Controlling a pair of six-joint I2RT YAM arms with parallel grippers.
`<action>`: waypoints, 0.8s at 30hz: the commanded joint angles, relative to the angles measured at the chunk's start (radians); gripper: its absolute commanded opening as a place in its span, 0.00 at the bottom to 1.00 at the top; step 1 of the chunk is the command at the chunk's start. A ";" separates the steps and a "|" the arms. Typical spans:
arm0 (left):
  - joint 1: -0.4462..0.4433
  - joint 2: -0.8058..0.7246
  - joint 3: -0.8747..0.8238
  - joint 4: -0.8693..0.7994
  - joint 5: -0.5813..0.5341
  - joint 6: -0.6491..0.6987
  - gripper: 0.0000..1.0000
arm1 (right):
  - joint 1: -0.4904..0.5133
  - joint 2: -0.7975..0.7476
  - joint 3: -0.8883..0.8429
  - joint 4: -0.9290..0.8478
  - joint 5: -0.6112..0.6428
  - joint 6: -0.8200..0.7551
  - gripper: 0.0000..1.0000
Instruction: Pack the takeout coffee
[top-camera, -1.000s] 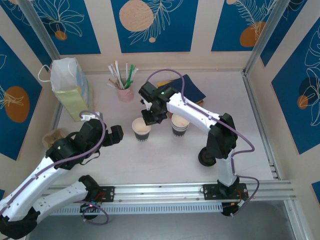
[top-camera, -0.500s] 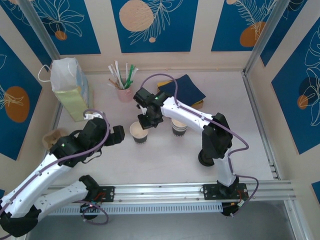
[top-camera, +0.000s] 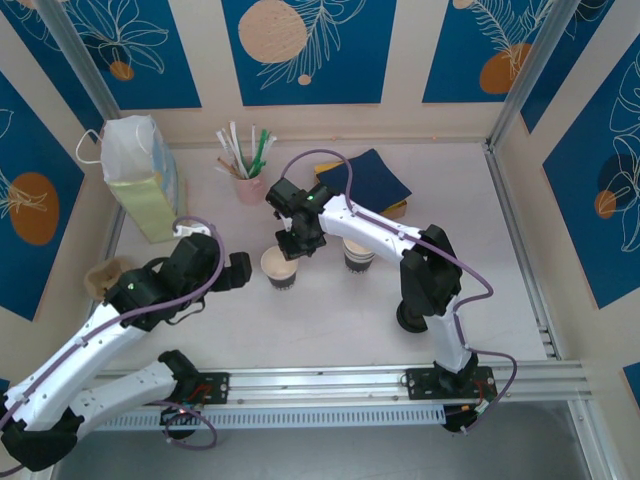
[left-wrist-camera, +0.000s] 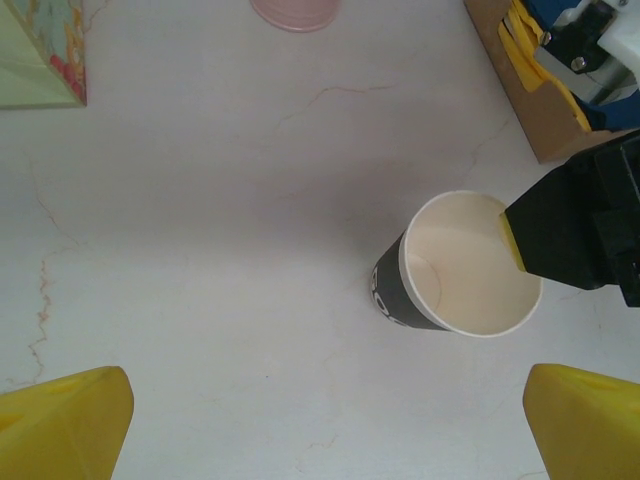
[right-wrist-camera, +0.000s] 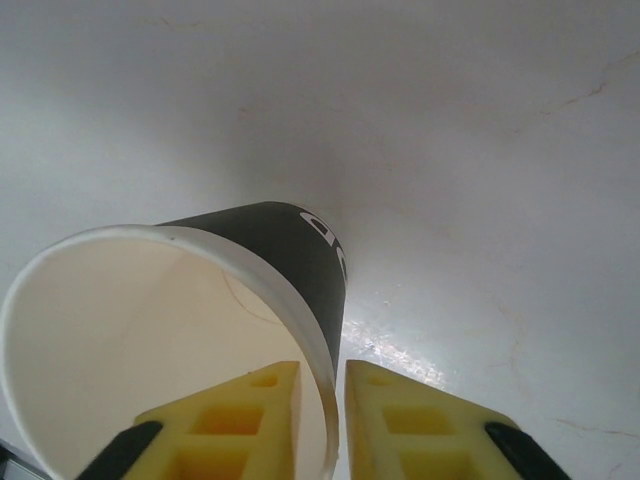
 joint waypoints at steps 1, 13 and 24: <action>-0.004 0.004 0.030 -0.002 0.017 0.028 1.00 | 0.008 -0.001 0.007 -0.031 0.004 0.010 0.23; 0.001 0.110 0.100 0.014 0.147 0.080 1.00 | 0.001 -0.131 0.034 -0.056 0.035 0.045 0.44; 0.038 0.281 0.230 0.015 0.352 0.164 1.00 | -0.094 -0.320 0.005 -0.117 0.107 0.141 0.60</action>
